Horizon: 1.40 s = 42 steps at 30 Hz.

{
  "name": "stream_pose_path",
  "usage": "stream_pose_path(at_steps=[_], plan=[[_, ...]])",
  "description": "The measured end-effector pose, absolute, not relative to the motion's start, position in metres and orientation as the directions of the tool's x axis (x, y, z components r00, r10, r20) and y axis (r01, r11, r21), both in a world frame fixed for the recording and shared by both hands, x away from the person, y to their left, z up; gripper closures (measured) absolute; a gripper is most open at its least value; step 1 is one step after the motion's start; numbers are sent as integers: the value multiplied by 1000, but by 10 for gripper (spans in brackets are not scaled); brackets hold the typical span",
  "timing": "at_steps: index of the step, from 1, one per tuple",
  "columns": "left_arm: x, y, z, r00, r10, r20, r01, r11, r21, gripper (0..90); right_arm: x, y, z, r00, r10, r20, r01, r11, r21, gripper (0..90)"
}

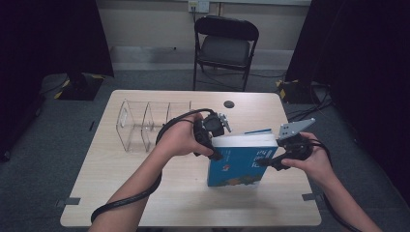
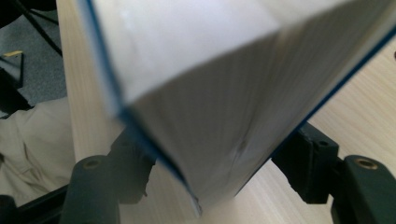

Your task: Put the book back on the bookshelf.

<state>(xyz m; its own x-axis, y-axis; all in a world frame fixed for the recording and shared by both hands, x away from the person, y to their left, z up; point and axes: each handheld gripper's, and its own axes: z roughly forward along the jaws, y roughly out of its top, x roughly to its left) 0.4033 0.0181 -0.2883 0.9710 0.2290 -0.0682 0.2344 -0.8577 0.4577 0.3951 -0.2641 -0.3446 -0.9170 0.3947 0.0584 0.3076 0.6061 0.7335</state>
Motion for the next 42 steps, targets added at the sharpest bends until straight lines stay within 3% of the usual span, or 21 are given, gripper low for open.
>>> stream_pose_path(at_steps=[9,16,42], plan=[[405,16,-287,964,249,-89,262,-859,440,578,395,-266,-349,-913,404,55,309,596,742,330],[407,10,-284,970,224,-93,241,-841,484,555,395,-267,-354,-915,399,60,309,598,740,324],[412,-17,-288,974,206,-98,229,-868,440,541,394,-268,-362,-914,399,74,320,597,736,318]])
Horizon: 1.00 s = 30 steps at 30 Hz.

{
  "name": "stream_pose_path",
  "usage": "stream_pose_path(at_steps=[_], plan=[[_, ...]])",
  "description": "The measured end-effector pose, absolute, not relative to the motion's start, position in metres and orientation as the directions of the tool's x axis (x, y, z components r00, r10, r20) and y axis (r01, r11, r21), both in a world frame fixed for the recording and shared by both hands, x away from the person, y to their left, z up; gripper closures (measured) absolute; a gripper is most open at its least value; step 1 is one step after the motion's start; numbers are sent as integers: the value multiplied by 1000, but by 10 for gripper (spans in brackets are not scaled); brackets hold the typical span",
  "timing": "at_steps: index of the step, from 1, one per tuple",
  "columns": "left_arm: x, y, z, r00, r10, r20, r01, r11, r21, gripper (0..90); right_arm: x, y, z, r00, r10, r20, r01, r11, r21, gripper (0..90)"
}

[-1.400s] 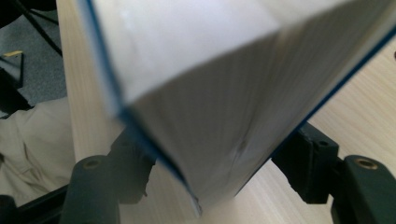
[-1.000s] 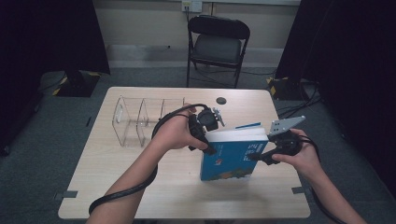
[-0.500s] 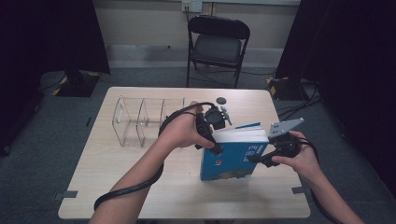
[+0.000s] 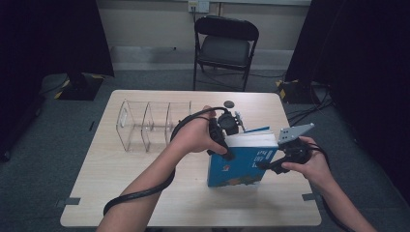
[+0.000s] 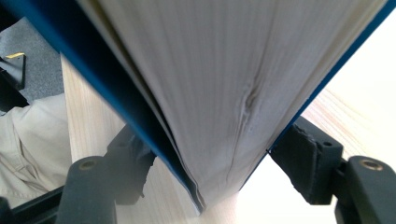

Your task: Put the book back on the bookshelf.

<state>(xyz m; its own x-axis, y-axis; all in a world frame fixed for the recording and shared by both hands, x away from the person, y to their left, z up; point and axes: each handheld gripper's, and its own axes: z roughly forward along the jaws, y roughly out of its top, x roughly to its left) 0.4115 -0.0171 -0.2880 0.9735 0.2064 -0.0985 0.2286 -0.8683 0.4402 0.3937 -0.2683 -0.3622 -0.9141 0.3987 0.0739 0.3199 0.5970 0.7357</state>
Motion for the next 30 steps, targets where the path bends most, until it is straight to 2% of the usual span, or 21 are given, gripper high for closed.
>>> stream_pose_path(at_steps=[18,23,30], plan=[[412,-29,-298,971,214,-106,239,-863,445,549,395,-270,-364,-917,390,81,319,599,734,317],[411,-30,-298,980,184,-72,197,-879,434,578,395,-271,-366,-914,396,85,326,595,734,317],[410,-31,-298,972,223,-80,235,-877,419,582,396,-271,-365,-912,401,84,330,598,730,325]])
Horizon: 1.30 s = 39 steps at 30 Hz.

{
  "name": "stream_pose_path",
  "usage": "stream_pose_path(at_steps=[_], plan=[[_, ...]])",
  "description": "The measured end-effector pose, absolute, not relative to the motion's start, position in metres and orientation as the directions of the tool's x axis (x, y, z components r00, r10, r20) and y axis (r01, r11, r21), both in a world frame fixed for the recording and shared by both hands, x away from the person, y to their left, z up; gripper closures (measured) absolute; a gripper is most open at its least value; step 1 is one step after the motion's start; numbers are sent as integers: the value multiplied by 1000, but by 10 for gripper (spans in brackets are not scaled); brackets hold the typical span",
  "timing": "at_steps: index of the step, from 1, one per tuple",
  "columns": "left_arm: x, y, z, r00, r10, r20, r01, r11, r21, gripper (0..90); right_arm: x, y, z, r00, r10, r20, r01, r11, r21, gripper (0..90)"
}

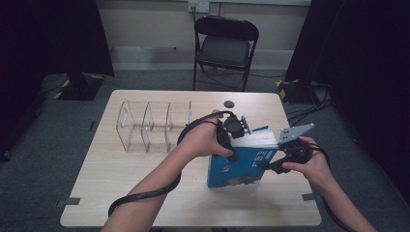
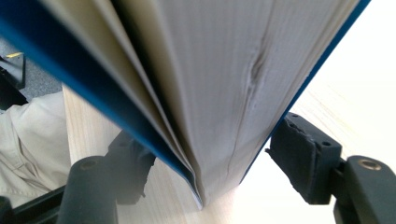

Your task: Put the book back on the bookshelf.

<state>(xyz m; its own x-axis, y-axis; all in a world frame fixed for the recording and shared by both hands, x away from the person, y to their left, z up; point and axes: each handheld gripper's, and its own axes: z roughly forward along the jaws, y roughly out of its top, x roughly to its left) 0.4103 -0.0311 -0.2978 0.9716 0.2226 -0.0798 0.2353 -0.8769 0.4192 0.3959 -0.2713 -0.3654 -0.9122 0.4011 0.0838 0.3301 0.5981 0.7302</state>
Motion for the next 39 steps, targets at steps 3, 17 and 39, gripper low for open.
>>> stream_pose_path(at_steps=[3,17,39], plan=[[410,-32,-298,970,224,-92,242,-877,416,569,396,-271,-365,-913,398,86,330,599,730,325],[409,-33,-299,979,194,-59,202,-909,366,598,393,-273,-369,-913,399,81,323,588,741,327],[405,-25,-299,953,298,-52,296,-883,364,612,375,-293,-439,-868,492,68,387,586,712,232]])
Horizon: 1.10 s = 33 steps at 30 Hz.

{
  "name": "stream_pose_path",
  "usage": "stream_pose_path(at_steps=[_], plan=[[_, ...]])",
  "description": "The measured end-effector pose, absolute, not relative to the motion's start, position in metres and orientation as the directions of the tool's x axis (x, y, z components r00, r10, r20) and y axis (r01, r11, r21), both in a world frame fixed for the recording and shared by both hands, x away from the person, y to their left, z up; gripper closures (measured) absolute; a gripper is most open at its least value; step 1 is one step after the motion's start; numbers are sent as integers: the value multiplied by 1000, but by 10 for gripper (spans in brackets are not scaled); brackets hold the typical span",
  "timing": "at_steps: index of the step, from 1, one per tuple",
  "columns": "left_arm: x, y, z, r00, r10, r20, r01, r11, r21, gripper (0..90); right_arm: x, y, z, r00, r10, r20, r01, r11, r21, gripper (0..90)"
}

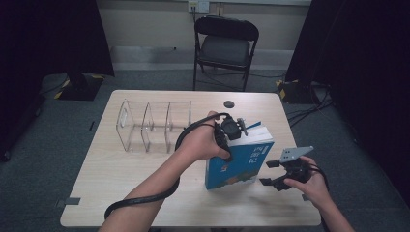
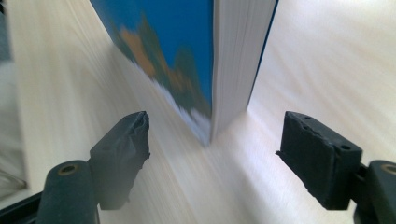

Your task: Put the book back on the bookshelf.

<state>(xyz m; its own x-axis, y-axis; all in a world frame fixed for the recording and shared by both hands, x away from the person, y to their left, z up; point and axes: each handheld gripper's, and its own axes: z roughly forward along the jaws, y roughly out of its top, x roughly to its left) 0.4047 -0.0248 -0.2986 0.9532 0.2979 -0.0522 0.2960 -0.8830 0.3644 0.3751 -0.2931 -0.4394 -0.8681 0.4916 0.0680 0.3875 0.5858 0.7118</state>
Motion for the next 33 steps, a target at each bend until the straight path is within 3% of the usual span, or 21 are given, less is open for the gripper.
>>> stream_pose_path(at_steps=[6,19,25,33], plan=[[405,-25,-298,952,303,-47,299,-883,361,608,368,-298,-467,-850,524,51,411,602,685,225],[407,-23,-302,950,308,-50,303,-868,393,549,361,-304,-492,-830,557,29,418,586,695,203],[406,-24,-301,958,283,-36,276,-885,374,576,358,-305,-495,-825,565,17,407,573,712,202],[400,-23,-301,940,339,-36,325,-860,393,606,355,-306,-498,-823,568,-2,385,561,733,199]])
